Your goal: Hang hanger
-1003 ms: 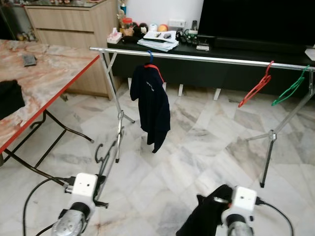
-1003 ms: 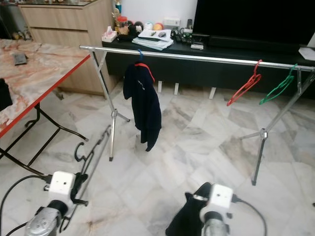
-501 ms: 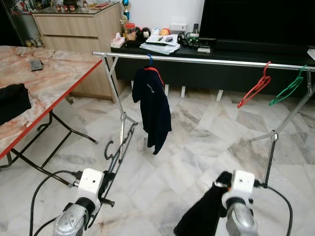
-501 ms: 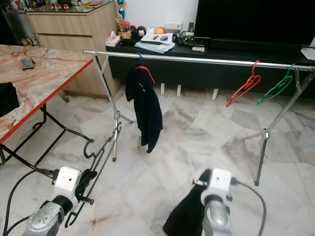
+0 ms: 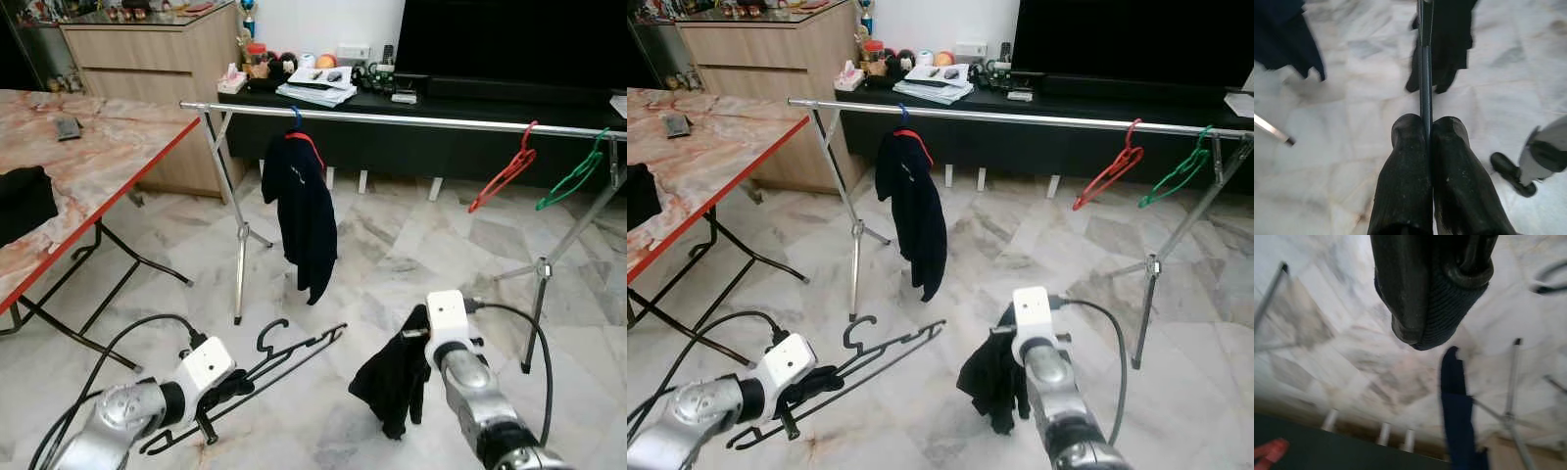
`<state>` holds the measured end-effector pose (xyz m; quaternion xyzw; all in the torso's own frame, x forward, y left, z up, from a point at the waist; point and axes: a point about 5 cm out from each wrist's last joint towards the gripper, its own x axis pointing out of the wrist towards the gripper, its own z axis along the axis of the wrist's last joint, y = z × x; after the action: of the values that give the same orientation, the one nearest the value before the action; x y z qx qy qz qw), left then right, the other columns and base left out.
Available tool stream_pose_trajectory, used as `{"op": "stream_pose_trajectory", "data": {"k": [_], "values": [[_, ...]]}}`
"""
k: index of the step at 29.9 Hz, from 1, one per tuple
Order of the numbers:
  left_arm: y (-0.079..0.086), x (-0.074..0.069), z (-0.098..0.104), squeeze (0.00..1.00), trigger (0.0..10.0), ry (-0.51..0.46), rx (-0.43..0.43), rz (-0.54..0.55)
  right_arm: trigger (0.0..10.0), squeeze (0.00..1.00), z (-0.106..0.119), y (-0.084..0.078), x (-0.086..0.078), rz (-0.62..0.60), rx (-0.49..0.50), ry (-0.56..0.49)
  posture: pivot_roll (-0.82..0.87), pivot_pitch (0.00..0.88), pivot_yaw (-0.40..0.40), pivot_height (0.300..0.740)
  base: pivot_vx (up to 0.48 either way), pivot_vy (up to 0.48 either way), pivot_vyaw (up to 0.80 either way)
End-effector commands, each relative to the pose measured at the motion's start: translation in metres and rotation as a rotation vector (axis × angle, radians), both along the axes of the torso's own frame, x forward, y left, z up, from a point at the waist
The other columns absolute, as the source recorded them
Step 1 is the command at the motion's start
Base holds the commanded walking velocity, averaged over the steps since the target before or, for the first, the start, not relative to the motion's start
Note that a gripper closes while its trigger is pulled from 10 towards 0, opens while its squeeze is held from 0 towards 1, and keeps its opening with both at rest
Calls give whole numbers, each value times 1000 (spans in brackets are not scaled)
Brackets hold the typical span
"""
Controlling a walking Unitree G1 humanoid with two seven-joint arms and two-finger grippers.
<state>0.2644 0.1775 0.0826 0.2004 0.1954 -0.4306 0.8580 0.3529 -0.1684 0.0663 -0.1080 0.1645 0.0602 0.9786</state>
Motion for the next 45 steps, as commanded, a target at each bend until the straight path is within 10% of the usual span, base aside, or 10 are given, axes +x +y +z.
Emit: {"op": "stream_pose_trajectory", "data": {"k": [1, 15, 24, 45], "values": [[-4, 0, 4, 0, 10000, 14, -16, -34, 10000, 0, 2, 5, 2, 41, -12, 24, 75, 25, 0, 740, 0, 0, 0], [-20, -2, 22, 0, 10000, 118, -48, -200, 10000, 0, 27, 16, 20, 183, -118, 6, 92, 12, -11, 740, 0, 0, 0], [-20, 21, 28, 0, 10000, -65, -13, -53, 10000, 0, 26, 21, 19, 181, -75, 5, 88, 0, -10, 740, 0, 0, 0], [-30, 21, 31, 0, 10000, -65, -125, -35, 10000, 0, 22, 40, 15, 289, 37, 24, 84, 0, -8, 740, 0, 0, 0]]}}
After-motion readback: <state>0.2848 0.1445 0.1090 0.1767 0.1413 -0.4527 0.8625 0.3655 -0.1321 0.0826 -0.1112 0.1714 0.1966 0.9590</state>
